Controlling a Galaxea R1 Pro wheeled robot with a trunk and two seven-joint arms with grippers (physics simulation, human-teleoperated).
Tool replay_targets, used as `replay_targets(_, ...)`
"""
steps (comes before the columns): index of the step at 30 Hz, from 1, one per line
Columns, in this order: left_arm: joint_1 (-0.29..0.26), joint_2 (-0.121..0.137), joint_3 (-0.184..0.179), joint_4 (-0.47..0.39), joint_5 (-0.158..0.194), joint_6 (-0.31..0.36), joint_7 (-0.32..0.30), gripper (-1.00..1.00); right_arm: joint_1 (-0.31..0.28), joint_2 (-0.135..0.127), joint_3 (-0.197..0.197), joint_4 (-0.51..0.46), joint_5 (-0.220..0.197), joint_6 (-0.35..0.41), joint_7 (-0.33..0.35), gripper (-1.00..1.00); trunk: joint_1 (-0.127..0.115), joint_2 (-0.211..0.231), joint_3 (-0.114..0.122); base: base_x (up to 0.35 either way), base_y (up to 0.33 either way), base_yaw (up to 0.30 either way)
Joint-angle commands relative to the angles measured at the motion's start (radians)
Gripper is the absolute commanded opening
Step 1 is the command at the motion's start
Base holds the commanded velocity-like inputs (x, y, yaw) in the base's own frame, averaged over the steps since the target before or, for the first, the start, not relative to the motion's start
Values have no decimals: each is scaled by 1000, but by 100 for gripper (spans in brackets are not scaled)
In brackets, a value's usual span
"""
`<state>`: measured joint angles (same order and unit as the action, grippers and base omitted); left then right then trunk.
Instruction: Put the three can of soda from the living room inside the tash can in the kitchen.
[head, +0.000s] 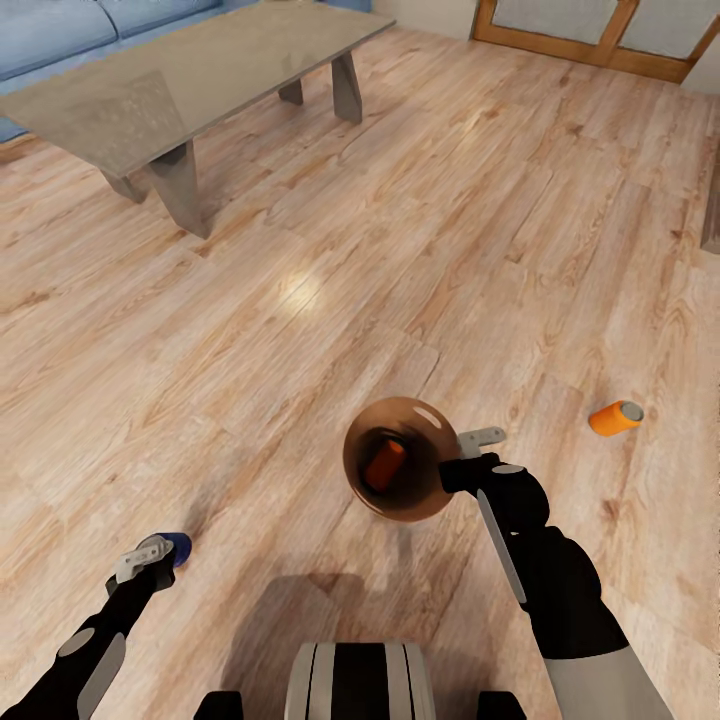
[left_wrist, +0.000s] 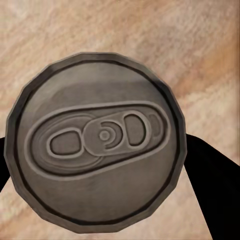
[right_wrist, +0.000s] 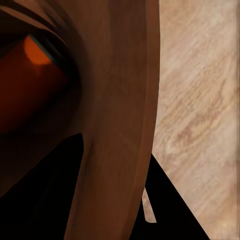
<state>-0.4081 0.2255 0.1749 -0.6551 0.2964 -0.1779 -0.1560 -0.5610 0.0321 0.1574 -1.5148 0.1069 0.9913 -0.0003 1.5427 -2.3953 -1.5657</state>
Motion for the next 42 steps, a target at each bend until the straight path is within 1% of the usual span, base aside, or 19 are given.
replay_targets(1,0,0,0,0,0,0,-1,-100,0,0,1,0,-15,0,1,-100,-4,7,3,0,0,0)
replay_targets(24,0,0,0,-1,0,1,-2,-100,1,0,1,1,-15,0,1,-100,-92,168,76,0,0,0)
replay_targets(42,0,0,0,0,0,3,-2,-100,1,0,-1,1,-14,0,0,-100,-161,294,158,0,0,0)
